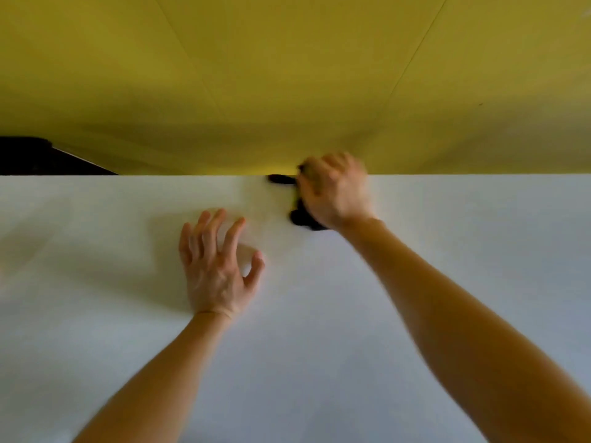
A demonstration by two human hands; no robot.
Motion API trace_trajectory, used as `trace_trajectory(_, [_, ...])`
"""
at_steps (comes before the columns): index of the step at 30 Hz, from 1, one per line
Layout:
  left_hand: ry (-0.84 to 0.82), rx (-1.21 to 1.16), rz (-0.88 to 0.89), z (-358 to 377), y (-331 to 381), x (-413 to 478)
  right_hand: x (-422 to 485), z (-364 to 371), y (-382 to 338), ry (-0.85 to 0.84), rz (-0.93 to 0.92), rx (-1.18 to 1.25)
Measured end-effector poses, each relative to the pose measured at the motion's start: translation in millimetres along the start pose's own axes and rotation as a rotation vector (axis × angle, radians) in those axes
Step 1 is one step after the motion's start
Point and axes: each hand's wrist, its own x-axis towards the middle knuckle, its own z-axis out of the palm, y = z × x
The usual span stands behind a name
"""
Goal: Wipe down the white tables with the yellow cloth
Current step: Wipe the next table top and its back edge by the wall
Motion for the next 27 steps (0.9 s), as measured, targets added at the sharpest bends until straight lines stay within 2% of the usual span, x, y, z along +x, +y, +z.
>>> trace_trajectory(4, [0.024,-0.012,0.014,1,0,1,-26,-68,97,0.082,0.265,-0.117])
trace_trajectory(6, [0.038,-0.011,0.009,2,1,1,-23,-55,81,0.159,0.441,-0.235])
trace_trajectory(7, [0.03,-0.008,0.011,2,1,0,-17,-37,55,0.181,0.463,-0.243])
trace_trajectory(10, [0.019,0.012,0.001,3,-1,1,8,20,-59,0.092,0.213,-0.092])
trace_trajectory(12, [0.014,0.025,0.008,2,1,-1,16,37,-105,-0.011,0.093,0.016])
trace_trajectory(15, [0.031,0.014,0.004,2,0,1,14,26,-69,0.024,0.001,0.05])
trace_trajectory(18, [0.027,0.002,0.005,1,0,-1,-12,-21,38,0.033,0.044,-0.051])
trace_trajectory(20, [0.027,-0.001,0.006,1,1,0,-30,-65,110,0.041,0.144,-0.115])
trace_trajectory(22, [0.027,-0.007,0.002,1,1,0,-39,-89,144,0.104,0.289,-0.176])
trace_trajectory(24, [0.023,0.006,-0.001,1,2,0,-33,-70,127,0.156,0.476,-0.274])
trace_trajectory(25, [0.019,0.009,0.001,1,1,0,-25,-52,103,0.172,0.504,-0.288])
trace_trajectory(27, [0.019,0.01,0.007,1,1,0,-5,-12,25,0.152,0.343,-0.191])
